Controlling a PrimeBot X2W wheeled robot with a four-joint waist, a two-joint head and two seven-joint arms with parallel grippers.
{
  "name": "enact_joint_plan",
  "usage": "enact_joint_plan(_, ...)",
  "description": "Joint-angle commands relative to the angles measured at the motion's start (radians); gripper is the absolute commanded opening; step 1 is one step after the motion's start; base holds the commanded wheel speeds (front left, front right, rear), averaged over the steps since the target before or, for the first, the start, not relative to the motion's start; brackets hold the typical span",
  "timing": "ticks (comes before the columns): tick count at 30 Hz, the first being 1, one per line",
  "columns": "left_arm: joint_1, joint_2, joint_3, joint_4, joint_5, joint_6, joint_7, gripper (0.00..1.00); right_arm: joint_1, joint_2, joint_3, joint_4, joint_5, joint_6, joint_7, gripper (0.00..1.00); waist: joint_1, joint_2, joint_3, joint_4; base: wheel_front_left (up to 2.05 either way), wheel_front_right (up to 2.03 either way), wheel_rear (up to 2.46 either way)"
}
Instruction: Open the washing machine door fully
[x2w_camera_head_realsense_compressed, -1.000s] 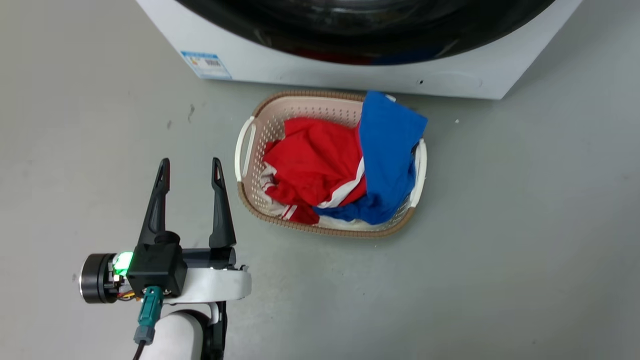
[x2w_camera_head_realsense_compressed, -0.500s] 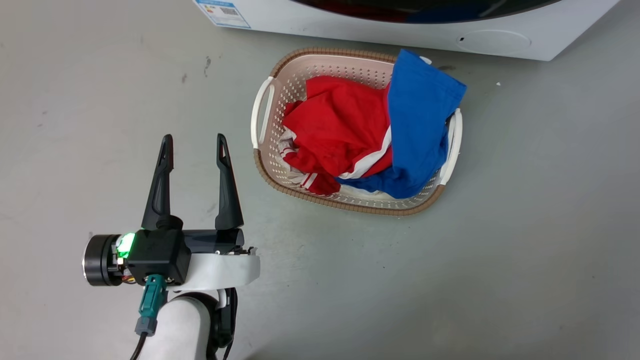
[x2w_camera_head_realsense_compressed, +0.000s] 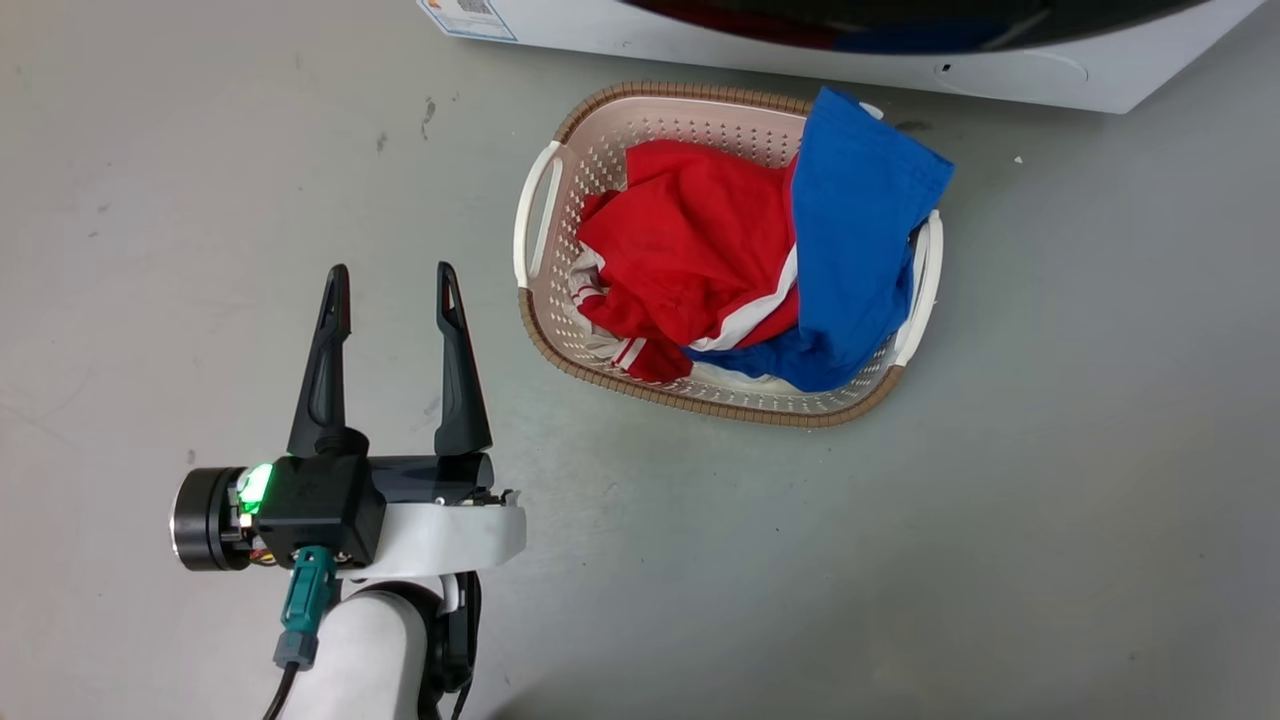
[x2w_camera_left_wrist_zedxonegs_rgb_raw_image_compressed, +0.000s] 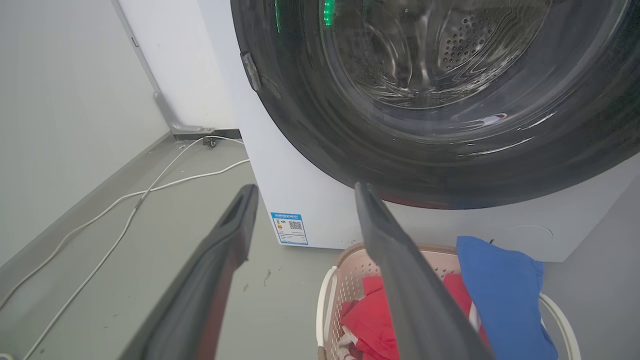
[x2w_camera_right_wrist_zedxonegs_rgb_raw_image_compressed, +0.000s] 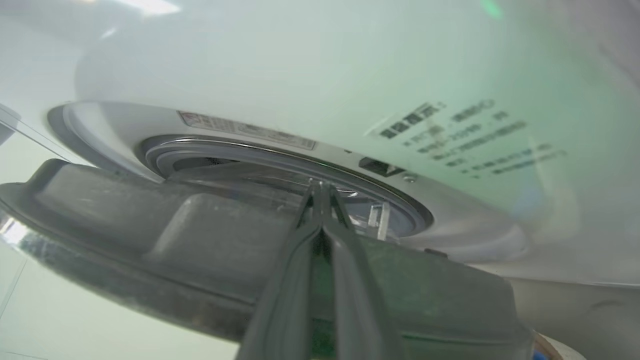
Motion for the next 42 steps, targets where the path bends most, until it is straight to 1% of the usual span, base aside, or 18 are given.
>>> enact_joint_plan(1,-0.008,0.0,0.0,0.003,-0.004,0.006,-0.003,1.0,0.03,0.022,0.021,-0.002,0.0,0.0,0.022,0.0,-0.0001,0.0,-0.004,-0.002,0.0,0.0,0.0)
enact_joint_plan(9,0.008,0.0,0.01,0.012,0.001,0.001,-0.003,1.0,0.135,0.025,0.026,-0.073,0.016,0.001,0.073,0.0,-0.0001,0.0,-0.04,-0.013,0.0,0.0,0.0)
enact_joint_plan(20,0.039,0.0,0.027,0.019,0.012,-0.013,-0.003,1.0,0.37,0.062,0.025,-0.263,0.071,0.001,0.104,0.0,-0.0001,0.0,-0.096,-0.043,0.0,0.0,0.0)
enact_joint_plan(30,0.064,-0.001,0.042,0.031,0.021,-0.025,-0.003,1.0,0.619,0.103,0.046,-0.475,0.105,0.001,0.104,0.0,-0.0001,0.0,-0.155,-0.05,0.0,0.0,0.0)
enact_joint_plan(37,0.084,-0.001,0.042,0.04,0.025,-0.027,-0.003,1.0,0.76,0.141,0.066,-0.593,0.125,0.002,0.087,0.0,-0.0001,0.0,-0.192,-0.048,0.0,0.0,0.0)
enact_joint_plan(42,0.098,-0.001,0.044,0.046,0.025,-0.028,-0.003,1.0,0.843,0.177,0.097,-0.652,0.128,0.002,0.073,0.0,-0.0001,0.0,-0.217,-0.045,0.0,0.0,0.0)
